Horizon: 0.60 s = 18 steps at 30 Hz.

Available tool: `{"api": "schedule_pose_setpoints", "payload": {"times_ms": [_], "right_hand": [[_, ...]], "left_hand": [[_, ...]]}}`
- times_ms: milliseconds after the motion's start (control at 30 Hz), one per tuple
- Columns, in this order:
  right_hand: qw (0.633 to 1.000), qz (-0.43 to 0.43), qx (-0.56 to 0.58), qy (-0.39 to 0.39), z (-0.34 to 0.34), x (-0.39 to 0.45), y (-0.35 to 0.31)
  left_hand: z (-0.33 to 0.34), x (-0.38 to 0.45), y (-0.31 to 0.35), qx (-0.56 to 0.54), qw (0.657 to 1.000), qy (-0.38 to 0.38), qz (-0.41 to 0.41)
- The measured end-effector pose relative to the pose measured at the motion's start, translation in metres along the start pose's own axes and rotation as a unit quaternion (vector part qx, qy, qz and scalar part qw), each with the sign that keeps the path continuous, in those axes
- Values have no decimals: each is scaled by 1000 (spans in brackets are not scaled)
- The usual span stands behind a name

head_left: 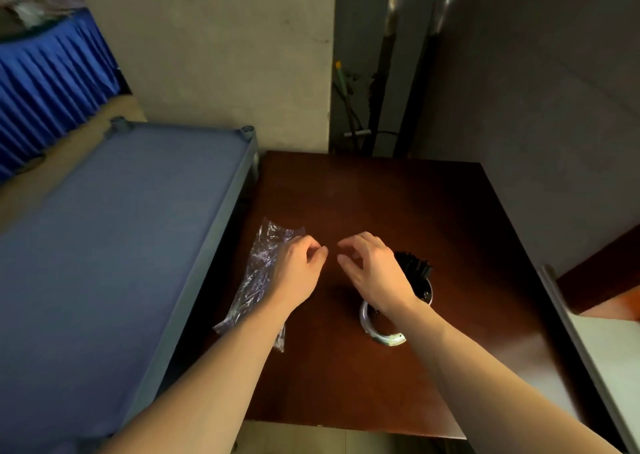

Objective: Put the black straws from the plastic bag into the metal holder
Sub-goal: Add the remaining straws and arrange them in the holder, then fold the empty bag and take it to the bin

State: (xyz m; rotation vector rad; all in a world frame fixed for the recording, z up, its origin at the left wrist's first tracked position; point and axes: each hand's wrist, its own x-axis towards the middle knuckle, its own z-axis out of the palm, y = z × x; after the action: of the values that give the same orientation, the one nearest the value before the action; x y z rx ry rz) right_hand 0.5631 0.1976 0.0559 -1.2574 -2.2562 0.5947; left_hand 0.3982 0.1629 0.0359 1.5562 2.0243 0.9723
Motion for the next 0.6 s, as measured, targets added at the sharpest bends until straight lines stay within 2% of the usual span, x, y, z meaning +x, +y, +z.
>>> {"api": "schedule_pose_setpoints", "payload": {"times_ms": [200,433,600], "right_hand": [[997,34,51,-54,36,9,-19],[973,159,87,-144,89,8,-20],[952,241,114,-149,126,-1,-16]], "left_hand": [[-28,-11,-68,-3,994,8,-110],[-37,-10,-133,5,973,16,-230],[-34,-7,-158,0,957,-27,-290]]}}
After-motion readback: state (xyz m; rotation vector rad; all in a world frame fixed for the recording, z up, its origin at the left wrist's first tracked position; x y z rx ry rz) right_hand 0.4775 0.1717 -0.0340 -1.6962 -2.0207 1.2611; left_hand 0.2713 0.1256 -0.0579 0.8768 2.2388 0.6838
